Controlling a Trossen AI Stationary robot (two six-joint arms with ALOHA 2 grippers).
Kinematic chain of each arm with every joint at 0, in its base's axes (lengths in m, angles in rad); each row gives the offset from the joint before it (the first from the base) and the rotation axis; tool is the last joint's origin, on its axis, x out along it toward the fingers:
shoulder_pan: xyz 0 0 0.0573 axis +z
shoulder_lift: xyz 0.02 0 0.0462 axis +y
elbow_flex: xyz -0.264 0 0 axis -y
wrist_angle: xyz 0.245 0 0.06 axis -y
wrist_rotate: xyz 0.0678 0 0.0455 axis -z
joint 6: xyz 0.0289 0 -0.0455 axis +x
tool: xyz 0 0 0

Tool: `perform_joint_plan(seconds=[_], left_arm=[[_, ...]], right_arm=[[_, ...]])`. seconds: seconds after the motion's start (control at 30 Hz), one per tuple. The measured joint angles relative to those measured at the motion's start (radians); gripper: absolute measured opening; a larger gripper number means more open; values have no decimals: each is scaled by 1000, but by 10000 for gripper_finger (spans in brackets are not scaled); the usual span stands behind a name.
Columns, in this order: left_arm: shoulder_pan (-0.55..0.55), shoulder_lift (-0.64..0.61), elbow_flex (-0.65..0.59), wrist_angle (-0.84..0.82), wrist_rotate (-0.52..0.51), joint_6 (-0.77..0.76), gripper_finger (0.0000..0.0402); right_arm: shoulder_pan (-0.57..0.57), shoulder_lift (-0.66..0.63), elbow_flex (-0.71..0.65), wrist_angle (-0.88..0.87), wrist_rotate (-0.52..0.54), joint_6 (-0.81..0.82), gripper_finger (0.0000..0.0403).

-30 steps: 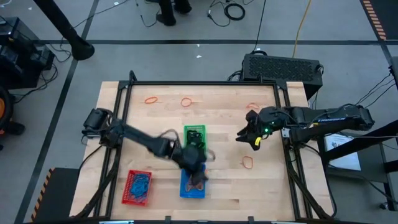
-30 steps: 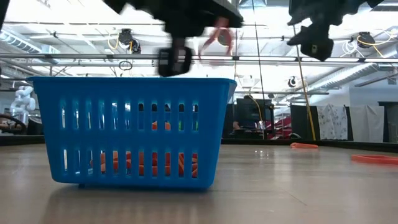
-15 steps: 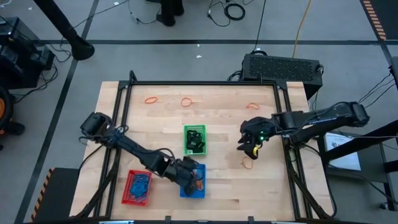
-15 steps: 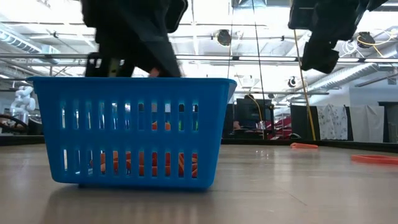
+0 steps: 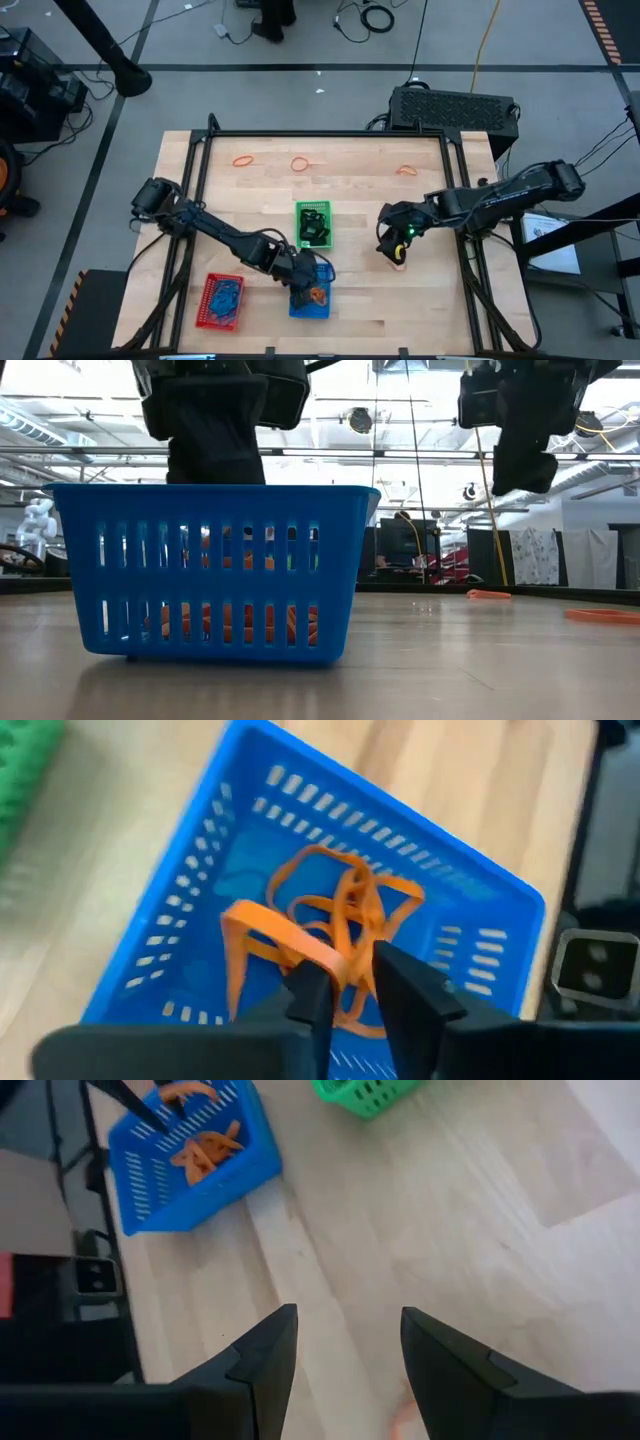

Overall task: Sort rubber bands into baskets
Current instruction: Put the orange rubberband into the blue bin

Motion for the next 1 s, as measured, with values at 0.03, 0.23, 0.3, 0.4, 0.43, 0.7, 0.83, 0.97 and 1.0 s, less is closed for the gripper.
perform_joint_plan(seconds=[0.03, 0.23, 0.3, 0.4, 0.43, 0.7, 0.83, 0.97, 1.0], left_arm=[[7, 0, 0, 3, 29, 24, 84], [45, 0, 0, -1, 132, 167, 142], [60, 0, 0, -1, 133, 210, 155], [83, 0, 0, -1, 150, 244, 163], [94, 0, 0, -2, 175, 249, 163], [184, -48, 41, -133, 287, 362, 164], [231, -111, 83, -289, 202, 476, 164], [279, -179, 95, -397, 51, 612, 164], [289, -194, 95, -414, -5, 655, 164]], right_arm=[[4, 2, 0, 15, 0, 13, 171], [21, 3, 0, 40, 3, 54, 171], [24, 3, 0, 41, 5, 55, 171], [24, 3, 0, 40, 5, 67, 171], [24, 3, 0, 40, 5, 72, 171], [23, 3, 0, 39, 27, 51, 171], [19, 3, 0, 39, 59, 49, 171], [9, 3, 0, 39, 81, 47, 171], [6, 3, 0, 39, 82, 48, 171]])
